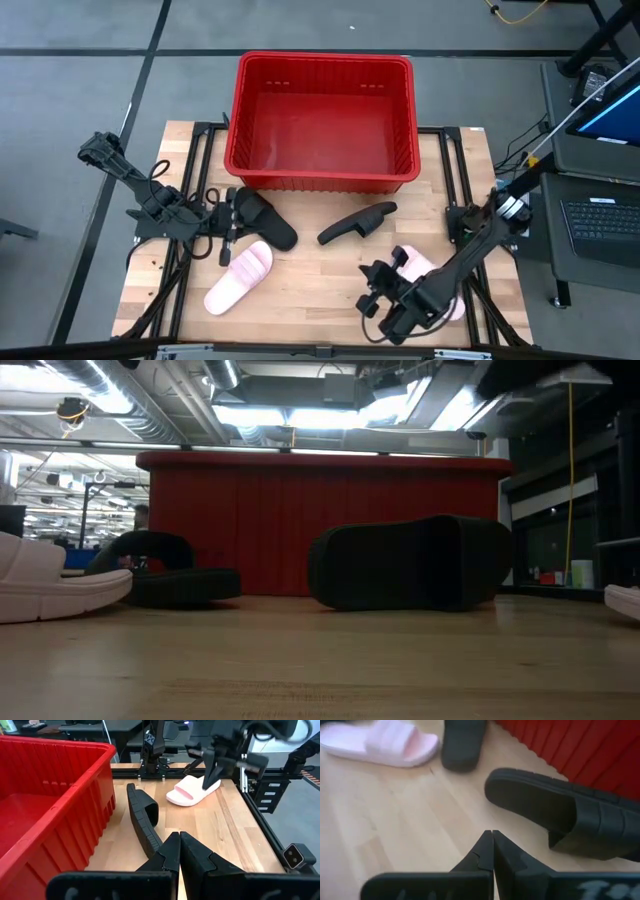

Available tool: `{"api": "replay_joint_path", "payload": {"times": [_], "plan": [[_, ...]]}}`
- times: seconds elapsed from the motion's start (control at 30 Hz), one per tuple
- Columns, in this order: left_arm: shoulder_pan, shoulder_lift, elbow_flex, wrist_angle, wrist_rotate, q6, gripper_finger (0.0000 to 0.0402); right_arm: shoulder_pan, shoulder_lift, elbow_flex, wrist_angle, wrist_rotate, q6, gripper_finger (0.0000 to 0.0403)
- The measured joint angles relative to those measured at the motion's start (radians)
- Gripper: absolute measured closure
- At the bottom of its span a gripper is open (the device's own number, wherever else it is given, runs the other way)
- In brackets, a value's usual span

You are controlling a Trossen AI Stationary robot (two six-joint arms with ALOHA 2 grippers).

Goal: Pick and place slides into bin
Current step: Put the right black slide into the red bin

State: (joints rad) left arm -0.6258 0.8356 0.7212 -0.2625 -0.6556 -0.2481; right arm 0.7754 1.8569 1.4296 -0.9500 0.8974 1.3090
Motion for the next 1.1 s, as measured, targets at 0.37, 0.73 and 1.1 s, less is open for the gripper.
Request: {"api": "replay_joint_path", "payload": {"times": [0.37,0.73,1.1], "plan": [[0.000,0.000,0.000,-0.004,0.026,0.055,0.0398,-0.029,0.071,0.000,-0.061,0.003,0.284,0.0401],[0.000,0.000,0.000,-0.002,0.026,0.142,0.0398,-0.068,0.071,0.000,-0.077,-0.052,0.279,0.0342],[0.000,0.000,0.000,-0.049,0.026,0.139,0.0398,-0.122,0.071,-0.001,-0.107,-0.054,0.277,0.0215]]}}
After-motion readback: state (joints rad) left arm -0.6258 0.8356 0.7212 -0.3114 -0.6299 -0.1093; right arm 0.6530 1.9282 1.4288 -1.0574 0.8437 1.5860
